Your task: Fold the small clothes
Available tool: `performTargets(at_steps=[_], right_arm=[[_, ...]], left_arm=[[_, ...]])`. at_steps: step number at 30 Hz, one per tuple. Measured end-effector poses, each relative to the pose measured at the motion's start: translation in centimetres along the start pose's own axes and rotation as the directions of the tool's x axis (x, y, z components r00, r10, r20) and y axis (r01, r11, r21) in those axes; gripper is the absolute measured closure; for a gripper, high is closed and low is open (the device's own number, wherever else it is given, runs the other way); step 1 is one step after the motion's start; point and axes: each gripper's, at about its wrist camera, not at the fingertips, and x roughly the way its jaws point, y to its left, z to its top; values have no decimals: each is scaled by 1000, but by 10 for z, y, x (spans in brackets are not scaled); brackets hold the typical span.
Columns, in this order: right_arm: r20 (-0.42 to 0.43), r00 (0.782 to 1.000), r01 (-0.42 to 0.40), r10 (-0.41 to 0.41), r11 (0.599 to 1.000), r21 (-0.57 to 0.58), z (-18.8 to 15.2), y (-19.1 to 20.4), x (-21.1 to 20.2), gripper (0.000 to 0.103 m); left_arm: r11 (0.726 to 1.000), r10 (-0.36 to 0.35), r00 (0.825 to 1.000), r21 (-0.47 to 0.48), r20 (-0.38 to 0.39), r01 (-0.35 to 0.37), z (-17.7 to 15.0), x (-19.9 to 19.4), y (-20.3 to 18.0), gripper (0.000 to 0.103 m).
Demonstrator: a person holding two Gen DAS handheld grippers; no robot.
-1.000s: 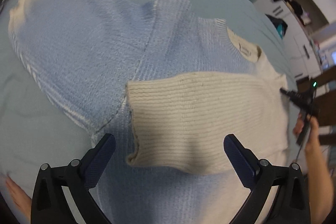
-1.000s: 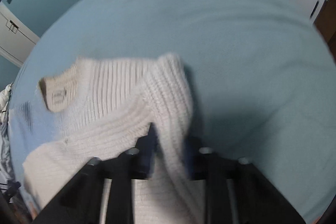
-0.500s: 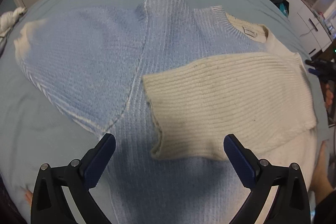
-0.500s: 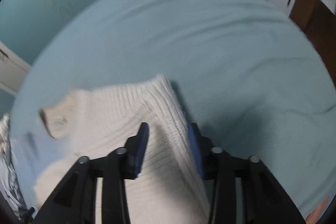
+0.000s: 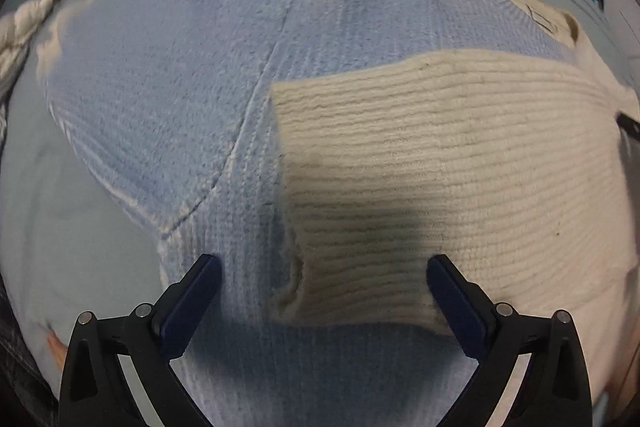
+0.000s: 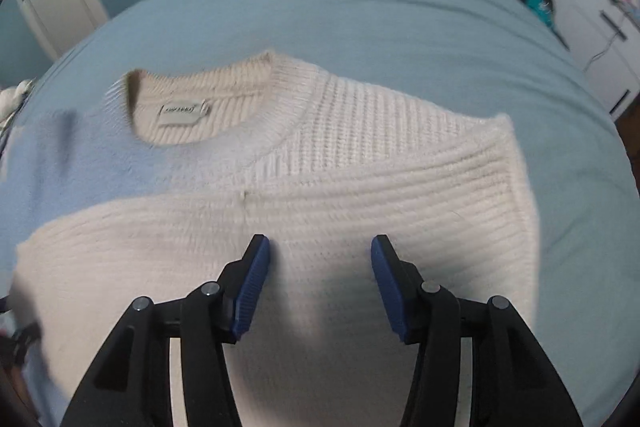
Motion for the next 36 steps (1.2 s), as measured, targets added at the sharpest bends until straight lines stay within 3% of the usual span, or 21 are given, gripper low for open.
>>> performTargets(at_steps=[2,3,5,7,9,12,14,15,16,17,18,20,23,25,27,29,30,32,34,36], right_arm=[[24,999,-46,45,998,41,-5,-36,-37,53],[48,998,-49,47,998,49,-8,-50,-51,50],[79,997,12,-13,1000,17,-30,-75,-80,23],[74,994,90,-86,994,-60,-63,-91,-97,20],[21,995,103,-101,988,-113,-88,-89,-89,20],[-79,992,93,-102,990,-101,-122,-90,-61,23],[-114,989,89,-96,994,-67,-134,-105,-51,51],[-123,991,44,-48,998,-36,-133,-110,-45,55],[-118,993,9,-11,1000,-18,-130,-115,-47,66],[-117,993,-16,13,999,-27,-126,-115,-46,87],[-128,991,-55,46,996,-70,-120,-111,-45,98],[-98,995,-19,8,993,-114,-114,-110,-47,98],[-83,996,-34,35,999,16,-126,-137,-42,98],[-58,998,-22,22,1000,-4,-129,-135,-45,98],[-78,997,4,-5,1000,-8,-126,-130,-53,92],[-109,994,24,-17,998,62,-128,-124,-70,73],[-92,996,-8,16,996,92,-130,-126,-77,69],[-40,995,-83,89,986,145,-136,-124,-98,48],[8,992,-129,129,982,141,-143,-116,-116,39],[9,990,-143,143,987,69,-146,-98,-116,39]], left_arm=[[1000,-11,1000,4,28,10,3,-16,5,1],[1000,-12,997,10,77,12,3,-30,9,1],[999,-1,985,31,170,-4,3,-57,18,0],[999,15,978,40,209,-24,3,-70,24,0],[999,27,973,33,231,-35,4,-78,33,0],[999,35,977,-6,212,-34,7,-75,44,0],[999,43,980,-39,195,-36,9,-71,48,0],[998,47,980,-51,191,-38,10,-69,51,0],[998,50,981,-56,190,-40,10,-70,55,0],[997,54,980,-62,189,-43,11,-70,56,0],[997,58,980,-68,192,-46,13,-70,60,0],[996,58,976,-85,208,-41,19,-66,63,0],[990,69,972,-138,223,-38,21,-65,85,0],[980,85,975,-192,207,-45,21,-61,106,0],[963,93,979,-265,183,-42,18,-55,132,0],[940,86,981,-340,173,-22,15,-51,157,0],[920,71,982,-391,173,2,14,-49,174,0],[879,56,984,-475,171,33,13,-41,202,0],[834,24,988,-548,151,64,16,-29,229,0],[789,-7,994,-610,113,75,21,-16,253,0]])
